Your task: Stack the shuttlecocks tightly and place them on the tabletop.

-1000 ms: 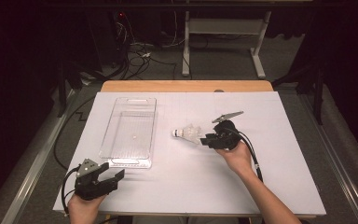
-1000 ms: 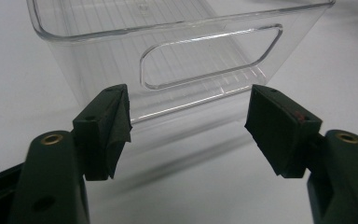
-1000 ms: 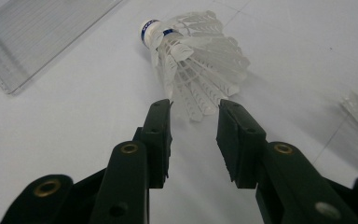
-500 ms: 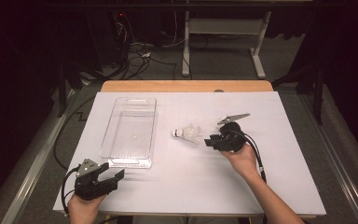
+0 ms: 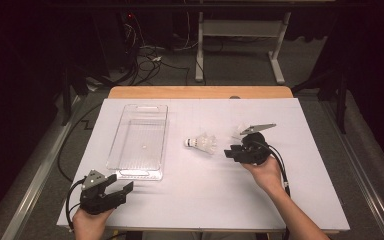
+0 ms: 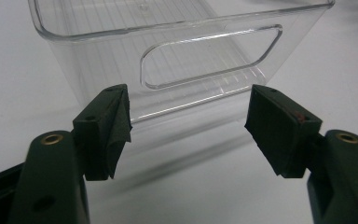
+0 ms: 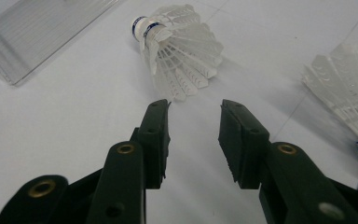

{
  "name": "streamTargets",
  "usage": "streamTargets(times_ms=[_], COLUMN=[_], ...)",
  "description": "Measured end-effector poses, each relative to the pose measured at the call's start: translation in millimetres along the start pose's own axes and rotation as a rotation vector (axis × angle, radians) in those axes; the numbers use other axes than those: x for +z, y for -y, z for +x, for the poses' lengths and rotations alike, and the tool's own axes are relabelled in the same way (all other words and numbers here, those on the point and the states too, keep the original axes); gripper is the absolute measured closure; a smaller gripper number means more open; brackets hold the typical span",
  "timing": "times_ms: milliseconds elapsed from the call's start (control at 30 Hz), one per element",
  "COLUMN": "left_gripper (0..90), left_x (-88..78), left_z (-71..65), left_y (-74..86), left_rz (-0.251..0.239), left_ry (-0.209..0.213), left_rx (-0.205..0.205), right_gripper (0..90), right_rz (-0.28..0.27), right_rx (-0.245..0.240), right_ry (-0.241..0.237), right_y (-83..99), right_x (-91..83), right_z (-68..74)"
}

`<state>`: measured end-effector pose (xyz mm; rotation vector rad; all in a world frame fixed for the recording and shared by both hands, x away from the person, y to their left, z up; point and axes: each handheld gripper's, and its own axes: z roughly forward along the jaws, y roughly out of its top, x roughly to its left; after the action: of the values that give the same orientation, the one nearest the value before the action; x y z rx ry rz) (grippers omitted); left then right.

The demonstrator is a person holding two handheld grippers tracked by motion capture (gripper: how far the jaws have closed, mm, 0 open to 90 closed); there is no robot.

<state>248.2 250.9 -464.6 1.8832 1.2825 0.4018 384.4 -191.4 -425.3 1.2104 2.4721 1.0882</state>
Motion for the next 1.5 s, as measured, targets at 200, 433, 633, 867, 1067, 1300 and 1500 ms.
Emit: streamTargets(times_ms=[200, 433, 633, 867, 1067, 1300, 1500], left_gripper=[31.6, 31.6, 31.5, 31.5, 31.5, 31.6, 31.6], left_x=[-0.1, 0.2, 0.5, 0.6, 0.5, 0.4, 0.3], left_z=[0.0, 0.1, 0.6, 0.7, 0.8, 0.7, 0.6], left_y=[0.2, 0.2, 0.2, 0.3, 0.3, 0.3, 0.3], left_rz=[-0.002, 0.000, -0.002, -0.003, -0.003, -0.003, -0.003], left_ry=[0.001, 0.002, 0.003, 0.004, 0.004, 0.003, 0.002], left_rx=[-0.003, -0.005, -0.010, -0.012, -0.013, -0.012, -0.011], right_gripper=[62.5, 61.5, 60.3, 59.1, 58.0, 56.5, 55.4], right_rz=[-0.011, -0.022, -0.029, -0.036, -0.044, -0.065, -0.070], right_rx=[0.008, 0.025, 0.035, 0.043, 0.050, 0.070, 0.079], right_ry=[0.014, 0.031, 0.042, 0.056, 0.068, 0.086, 0.104], right_y=[3.5, 7.1, 8.5, 7.8, 7.0, 5.4, 2.1], right_x=[-7.4, -13.8, -16.9, -17.6, -18.8, -21.4, -23.0], right_z=[-4.4, -11.0, -15.1, -18.3, -21.2, -26.5, -30.6])
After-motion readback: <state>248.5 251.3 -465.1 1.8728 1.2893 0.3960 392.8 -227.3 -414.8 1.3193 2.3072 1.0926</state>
